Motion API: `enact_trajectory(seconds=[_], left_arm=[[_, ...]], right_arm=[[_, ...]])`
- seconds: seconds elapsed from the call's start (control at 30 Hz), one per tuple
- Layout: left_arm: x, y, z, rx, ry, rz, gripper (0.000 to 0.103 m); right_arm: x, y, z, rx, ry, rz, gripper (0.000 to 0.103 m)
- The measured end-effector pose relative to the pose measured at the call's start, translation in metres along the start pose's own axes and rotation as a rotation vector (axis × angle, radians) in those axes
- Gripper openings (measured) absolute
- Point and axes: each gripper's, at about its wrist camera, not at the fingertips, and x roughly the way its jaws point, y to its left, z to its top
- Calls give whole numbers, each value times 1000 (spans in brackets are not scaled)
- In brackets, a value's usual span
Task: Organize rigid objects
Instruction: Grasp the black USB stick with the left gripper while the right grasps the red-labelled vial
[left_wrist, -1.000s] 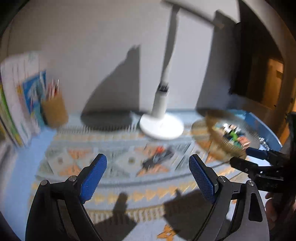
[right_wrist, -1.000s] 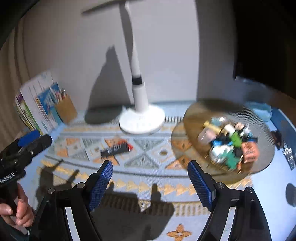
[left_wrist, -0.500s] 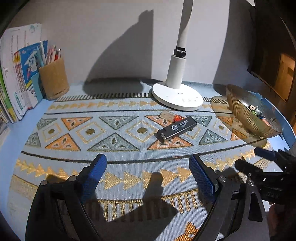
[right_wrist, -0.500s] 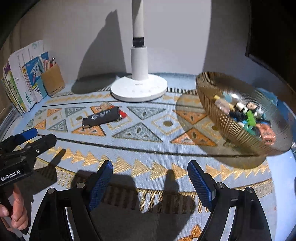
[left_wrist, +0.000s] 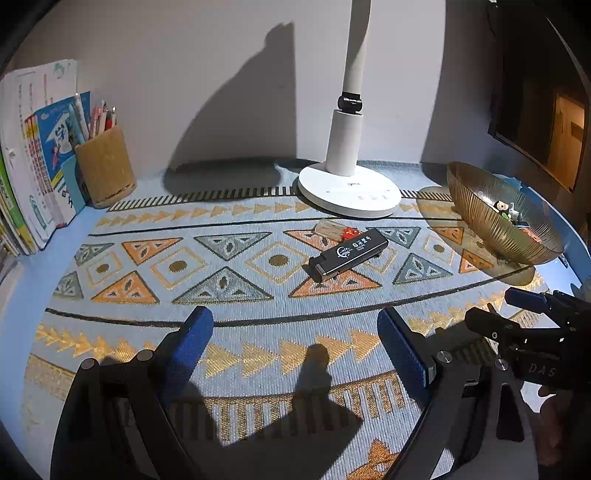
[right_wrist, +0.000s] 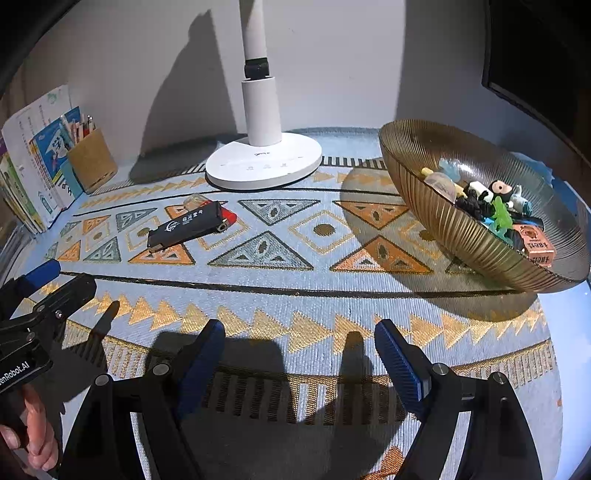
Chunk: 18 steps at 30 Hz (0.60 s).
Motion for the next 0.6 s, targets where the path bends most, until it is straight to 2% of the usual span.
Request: enact_trajectory(seconds=[0.1,0.17,0.27,0.33,0.43,0.5,0.6], left_arm=[[8,3,3,0,52,-23,90],[16,8,9,-4,109,-85,90],[30,9,24,61,167,-142,90],[37,4,34,135,147,-133,90],[58,-14,49,281,140,-150,89],[72,-21,55,323,151,-180,87],[91,-29,67,354,165,-206,76]], right_arm=[[1,-4,1,18,7,19,82],[2,-9,1,37,22,43,82],[8,-16,6,56,75,118,82],[12,-16,13,44,103,155,82],[13,-9,32,-1,100,197,82],[16,-7,43,-16,96,210,82],[30,-1,56,-77,110,192,82]])
